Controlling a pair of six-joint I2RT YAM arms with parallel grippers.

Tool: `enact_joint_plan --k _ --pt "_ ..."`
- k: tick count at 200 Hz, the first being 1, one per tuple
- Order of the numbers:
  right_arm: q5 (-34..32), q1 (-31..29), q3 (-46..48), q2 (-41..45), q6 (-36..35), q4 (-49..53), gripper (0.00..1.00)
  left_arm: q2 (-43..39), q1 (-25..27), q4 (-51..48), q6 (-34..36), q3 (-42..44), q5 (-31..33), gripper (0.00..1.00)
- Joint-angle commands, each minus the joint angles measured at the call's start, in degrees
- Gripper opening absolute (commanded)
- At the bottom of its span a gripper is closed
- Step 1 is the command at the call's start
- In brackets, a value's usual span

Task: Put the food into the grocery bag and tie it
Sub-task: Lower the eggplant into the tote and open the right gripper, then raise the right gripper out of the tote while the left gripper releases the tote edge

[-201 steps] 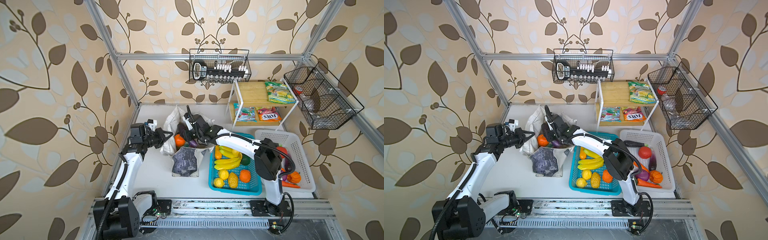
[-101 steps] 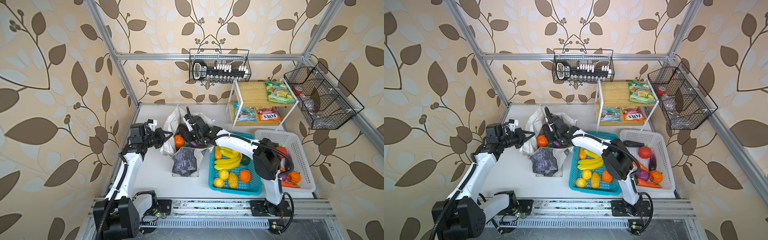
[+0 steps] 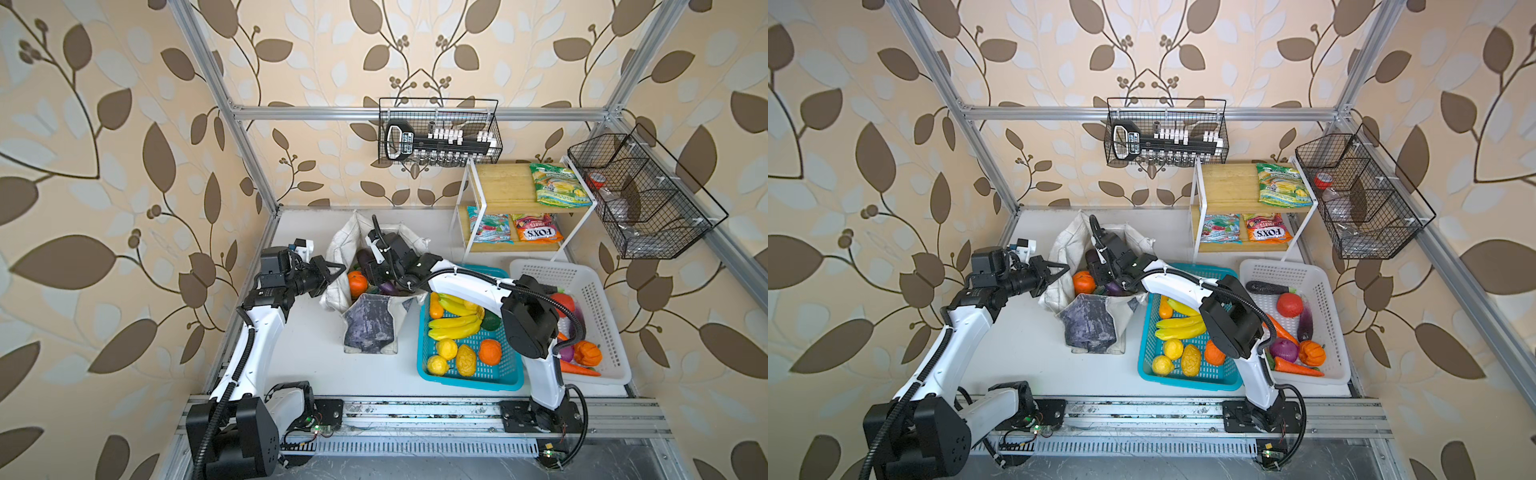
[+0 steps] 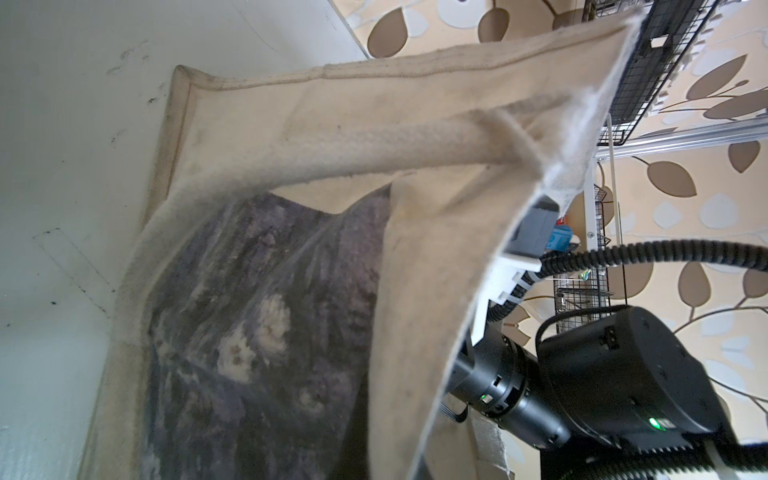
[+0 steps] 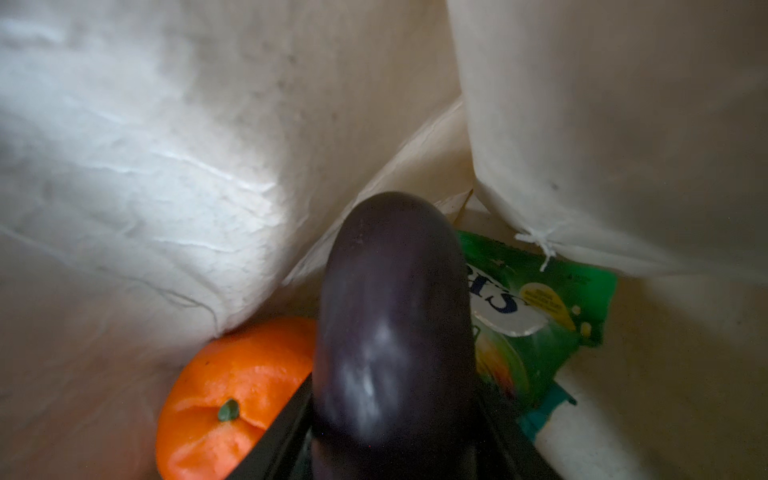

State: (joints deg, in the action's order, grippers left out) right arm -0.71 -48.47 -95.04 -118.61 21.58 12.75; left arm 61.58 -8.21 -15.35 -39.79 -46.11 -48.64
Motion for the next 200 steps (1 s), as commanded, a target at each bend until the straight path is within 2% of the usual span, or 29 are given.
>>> enact_joint_plan --k 1,12,35,79,122,164,200 --pt "0.58 -0.40 2.11 -0.24 -1.71 2.23 0.55 -1.29 0.63 0.46 0.47 -1.13 -1.16 0.00" --pt "1.00 -0.27 1.36 -0.13 -1.81 3.18 0.55 -1.35 0.59 0.85 0.31 -1.09 -1.13 0.00" --pt "1.48 -0.31 1.17 1.40 -1.63 3.53 0.64 -1.45 0.63 0.15 0.61 -1.00 -0.23 0.00" --pt "0.80 -0.31 0.15 5.64 -1.93 5.32 0.88 -1.46 0.55 0.31 0.48 -0.98 -0.21 0.00" --pt "-0.11 -0.56 1.38 12.14 -1.82 4.33 1.00 -1.99 0.28 -0.25 0.87 -1.27 0.40 0.00" --pt "0.46 -0.59 4.78 18.89 -0.19 2.44 1.00 -2.76 -0.30 -1.68 1.82 -1.58 2.33 0.00" --pt "-0.07 -0.44 13.39 28.70 0.75 -2.02 1.00 -3.36 -3.43 -5.92 2.01 -2.21 9.86 0.00"
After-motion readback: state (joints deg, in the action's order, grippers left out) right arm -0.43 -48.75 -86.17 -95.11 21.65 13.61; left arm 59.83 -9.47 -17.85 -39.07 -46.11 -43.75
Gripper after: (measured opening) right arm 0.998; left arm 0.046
